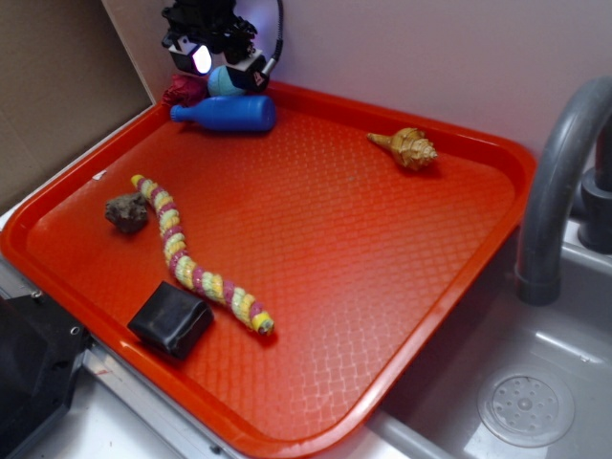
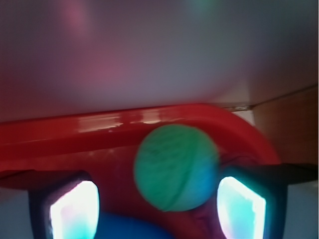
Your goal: Grab the green ball.
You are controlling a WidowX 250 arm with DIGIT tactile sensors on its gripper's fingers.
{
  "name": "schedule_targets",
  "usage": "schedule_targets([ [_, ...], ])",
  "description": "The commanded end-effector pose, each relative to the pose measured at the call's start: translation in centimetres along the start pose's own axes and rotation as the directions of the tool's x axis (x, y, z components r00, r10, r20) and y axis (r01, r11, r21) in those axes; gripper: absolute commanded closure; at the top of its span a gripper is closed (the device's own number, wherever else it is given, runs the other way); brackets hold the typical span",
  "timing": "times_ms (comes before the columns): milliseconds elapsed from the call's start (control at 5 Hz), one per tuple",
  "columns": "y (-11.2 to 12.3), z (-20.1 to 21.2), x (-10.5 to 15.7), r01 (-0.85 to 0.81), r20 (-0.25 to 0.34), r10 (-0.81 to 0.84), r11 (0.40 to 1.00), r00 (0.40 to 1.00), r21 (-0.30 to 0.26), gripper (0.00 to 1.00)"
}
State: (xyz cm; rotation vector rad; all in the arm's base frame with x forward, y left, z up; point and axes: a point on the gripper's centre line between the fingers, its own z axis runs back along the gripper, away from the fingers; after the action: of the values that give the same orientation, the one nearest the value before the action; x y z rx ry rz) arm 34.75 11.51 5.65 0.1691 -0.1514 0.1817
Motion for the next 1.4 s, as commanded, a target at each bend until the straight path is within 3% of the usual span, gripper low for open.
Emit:
schedule_targets([
  [0, 1.1, 1.3, 3.3, -0.051, 0.106, 0.041, 0.995, 0.994, 0.091, 0.00],
  [200, 1.1, 0.5, 3.7, -0.050, 0.118, 0.037, 0.993, 0.992, 0.104, 0.00],
  [400, 0.9, -0.1, 3.8, -0.068, 0.124, 0.052, 0.989, 0.991, 0.133, 1.00],
  [1200, 0.6, -0.1, 3.3, -0.065, 0.110, 0.049, 0.986, 0.993, 0.151, 1.00],
])
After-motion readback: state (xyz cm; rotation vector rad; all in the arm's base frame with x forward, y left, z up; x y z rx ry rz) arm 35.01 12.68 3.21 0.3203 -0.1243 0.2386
